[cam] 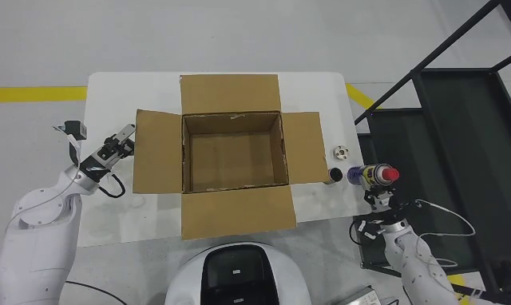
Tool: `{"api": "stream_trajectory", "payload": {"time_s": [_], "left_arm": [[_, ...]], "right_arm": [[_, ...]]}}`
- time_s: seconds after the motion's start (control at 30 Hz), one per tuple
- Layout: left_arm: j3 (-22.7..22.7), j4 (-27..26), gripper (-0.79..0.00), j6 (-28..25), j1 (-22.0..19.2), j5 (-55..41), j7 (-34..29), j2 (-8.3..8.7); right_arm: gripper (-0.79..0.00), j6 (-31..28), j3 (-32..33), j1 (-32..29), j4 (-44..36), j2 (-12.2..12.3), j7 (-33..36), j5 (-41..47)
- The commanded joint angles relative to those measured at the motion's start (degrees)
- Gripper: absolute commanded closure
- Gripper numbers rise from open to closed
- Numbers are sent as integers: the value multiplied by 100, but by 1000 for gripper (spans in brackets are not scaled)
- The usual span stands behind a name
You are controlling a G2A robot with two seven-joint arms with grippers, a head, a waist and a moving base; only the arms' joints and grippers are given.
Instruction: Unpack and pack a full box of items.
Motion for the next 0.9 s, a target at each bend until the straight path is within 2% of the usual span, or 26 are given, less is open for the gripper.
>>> {"api": "stream_trajectory", "payload": {"time_s": [0.0,0.23,0.4,0.57,0.87], "left_arm": [[0,0,-785,0,0,0,0,0],[0,0,-785,0,0,0,0,0],[0,0,-785,0,0,0,0,0],[0,0,-785,0,0,0,0,0],[0,0,-785,0,0,0,0,0]], "right_arm": [[0,356,206,-272,-647,42,162,-166],[0,629,678,-1161,-3400,125,1418,-593],[0,1049,623,-1243,-4726,112,2397,-1016],[0,1102,73,-911,-5314,87,3376,-1656],[0,1214,-1198,-54,-5479,-25,4277,-2423]]}}
